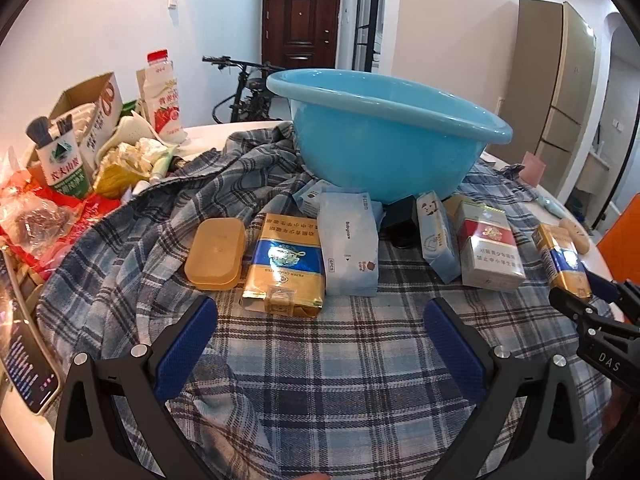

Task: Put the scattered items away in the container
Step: 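Grasp the gold-and-blue cigarette pack with the right gripper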

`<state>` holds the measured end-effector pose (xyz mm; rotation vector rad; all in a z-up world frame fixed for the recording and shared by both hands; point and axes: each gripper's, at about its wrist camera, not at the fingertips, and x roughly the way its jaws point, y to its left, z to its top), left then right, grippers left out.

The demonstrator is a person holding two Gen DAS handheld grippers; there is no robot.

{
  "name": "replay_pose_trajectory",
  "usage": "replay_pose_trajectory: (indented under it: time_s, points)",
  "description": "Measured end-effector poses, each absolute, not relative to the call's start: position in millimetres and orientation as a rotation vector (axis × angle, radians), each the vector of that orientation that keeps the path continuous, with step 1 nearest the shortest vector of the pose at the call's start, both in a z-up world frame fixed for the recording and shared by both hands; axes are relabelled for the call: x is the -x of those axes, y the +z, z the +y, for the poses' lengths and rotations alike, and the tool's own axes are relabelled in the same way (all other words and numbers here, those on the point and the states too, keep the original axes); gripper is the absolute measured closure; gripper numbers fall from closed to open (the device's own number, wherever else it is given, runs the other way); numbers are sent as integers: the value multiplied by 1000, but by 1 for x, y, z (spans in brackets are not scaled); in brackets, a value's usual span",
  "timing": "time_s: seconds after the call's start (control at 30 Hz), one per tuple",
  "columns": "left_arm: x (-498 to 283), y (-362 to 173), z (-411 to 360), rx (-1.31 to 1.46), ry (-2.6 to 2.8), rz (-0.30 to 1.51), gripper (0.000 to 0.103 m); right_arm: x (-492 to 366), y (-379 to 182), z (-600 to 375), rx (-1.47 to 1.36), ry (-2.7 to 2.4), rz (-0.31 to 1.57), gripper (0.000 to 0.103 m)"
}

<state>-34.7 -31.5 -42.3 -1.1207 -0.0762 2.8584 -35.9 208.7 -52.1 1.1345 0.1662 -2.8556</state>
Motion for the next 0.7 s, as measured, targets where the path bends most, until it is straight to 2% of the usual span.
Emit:
replay_pose_trajectory:
  time_s: [0.27,0.47,0.7]
  points:
    - [63,-50,-39,1214,2820,9,1,33,-51,213,-1091,-2817,104,41]
    - [64,-67,-44,1276,2807,177,1,33,-46,219,-1062,-2809,81,41]
    - [78,-69,-60,1306,2838,162,1,35,-44,215,-1042,-2792,81,41]
